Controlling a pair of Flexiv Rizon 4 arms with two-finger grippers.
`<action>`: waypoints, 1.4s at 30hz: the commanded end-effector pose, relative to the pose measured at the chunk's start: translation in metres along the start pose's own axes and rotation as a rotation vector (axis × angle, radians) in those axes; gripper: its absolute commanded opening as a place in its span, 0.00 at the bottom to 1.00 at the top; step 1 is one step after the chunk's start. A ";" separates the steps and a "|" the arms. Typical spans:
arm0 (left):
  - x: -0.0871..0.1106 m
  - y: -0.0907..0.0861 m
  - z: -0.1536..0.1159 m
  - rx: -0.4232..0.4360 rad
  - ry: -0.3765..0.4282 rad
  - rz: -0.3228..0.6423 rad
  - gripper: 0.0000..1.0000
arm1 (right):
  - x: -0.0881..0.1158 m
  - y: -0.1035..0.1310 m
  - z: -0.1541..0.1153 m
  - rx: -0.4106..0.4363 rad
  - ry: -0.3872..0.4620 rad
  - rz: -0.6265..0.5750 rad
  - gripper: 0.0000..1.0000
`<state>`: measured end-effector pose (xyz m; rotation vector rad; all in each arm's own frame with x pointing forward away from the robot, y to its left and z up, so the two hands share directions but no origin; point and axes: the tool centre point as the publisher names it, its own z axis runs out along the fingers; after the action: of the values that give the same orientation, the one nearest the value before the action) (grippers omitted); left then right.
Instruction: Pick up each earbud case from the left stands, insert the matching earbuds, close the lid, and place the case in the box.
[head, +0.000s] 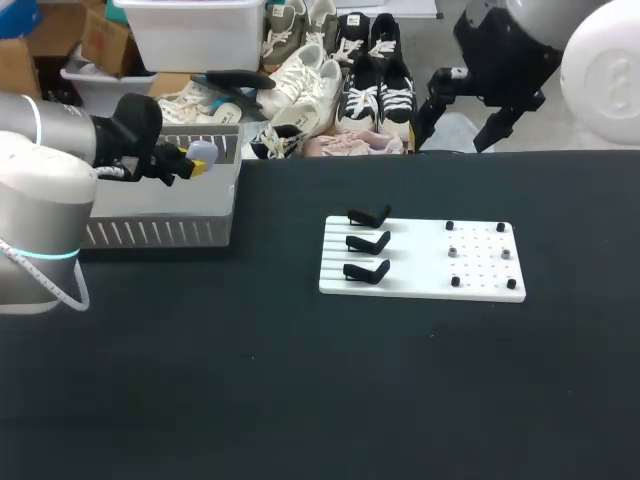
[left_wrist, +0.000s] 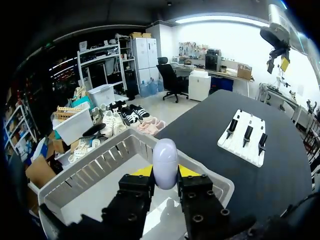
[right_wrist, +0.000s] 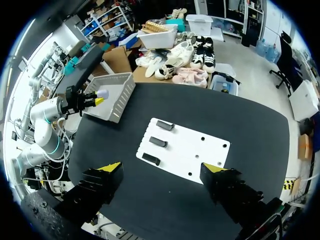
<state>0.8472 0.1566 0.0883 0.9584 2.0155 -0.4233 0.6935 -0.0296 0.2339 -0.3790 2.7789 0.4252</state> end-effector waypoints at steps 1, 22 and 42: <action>-0.004 0.009 0.006 0.011 0.161 -0.003 0.44 | 0.003 0.000 -0.001 0.003 -0.007 0.003 1.00; -0.033 -0.079 -0.051 0.108 -0.116 -0.015 1.00 | 0.003 0.000 -0.001 0.003 -0.007 0.003 1.00; -0.045 -0.106 -0.054 0.152 -0.215 -0.028 1.00 | 0.003 0.000 -0.001 0.003 -0.007 0.003 1.00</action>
<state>0.7540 0.0980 0.1538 0.9740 1.8905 -0.6505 0.6933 -0.0297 0.2336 -0.3782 2.7781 0.4250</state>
